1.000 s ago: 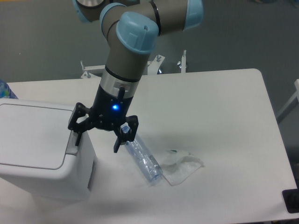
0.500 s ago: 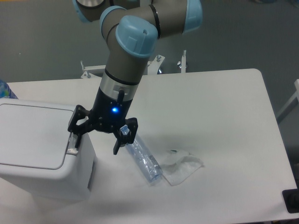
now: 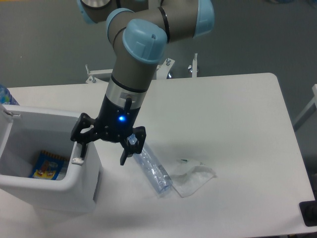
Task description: Open the trash can
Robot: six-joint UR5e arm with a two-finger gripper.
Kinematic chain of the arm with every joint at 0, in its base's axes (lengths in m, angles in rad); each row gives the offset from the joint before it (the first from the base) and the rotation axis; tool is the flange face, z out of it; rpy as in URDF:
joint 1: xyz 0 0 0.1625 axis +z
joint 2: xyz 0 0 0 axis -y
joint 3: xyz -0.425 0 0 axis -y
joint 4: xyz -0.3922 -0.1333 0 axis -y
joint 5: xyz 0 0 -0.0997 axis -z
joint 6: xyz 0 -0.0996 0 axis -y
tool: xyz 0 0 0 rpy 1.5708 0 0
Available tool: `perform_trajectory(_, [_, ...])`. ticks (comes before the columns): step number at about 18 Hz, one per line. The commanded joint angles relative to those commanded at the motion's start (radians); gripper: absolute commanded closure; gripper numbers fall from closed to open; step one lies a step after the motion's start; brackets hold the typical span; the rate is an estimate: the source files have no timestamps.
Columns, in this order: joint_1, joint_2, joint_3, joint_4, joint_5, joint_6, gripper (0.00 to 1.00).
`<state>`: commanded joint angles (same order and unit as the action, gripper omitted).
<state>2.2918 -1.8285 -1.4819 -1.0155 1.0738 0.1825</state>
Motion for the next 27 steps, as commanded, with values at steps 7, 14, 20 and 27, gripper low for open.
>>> perform_trajectory(7, [0.06, -0.008, 0.046, 0.066, 0.008, 0.011, 0.0])
perform_trajectory(14, [0.254, -0.055, 0.029, 0.089, 0.116, 0.139, 0.0])
perform_trajectory(20, [0.409, -0.11, -0.034, 0.083, 0.331, 0.483, 0.0])
perform_trajectory(27, [0.436, -0.136, -0.023, -0.026, 0.527, 0.777, 0.0])
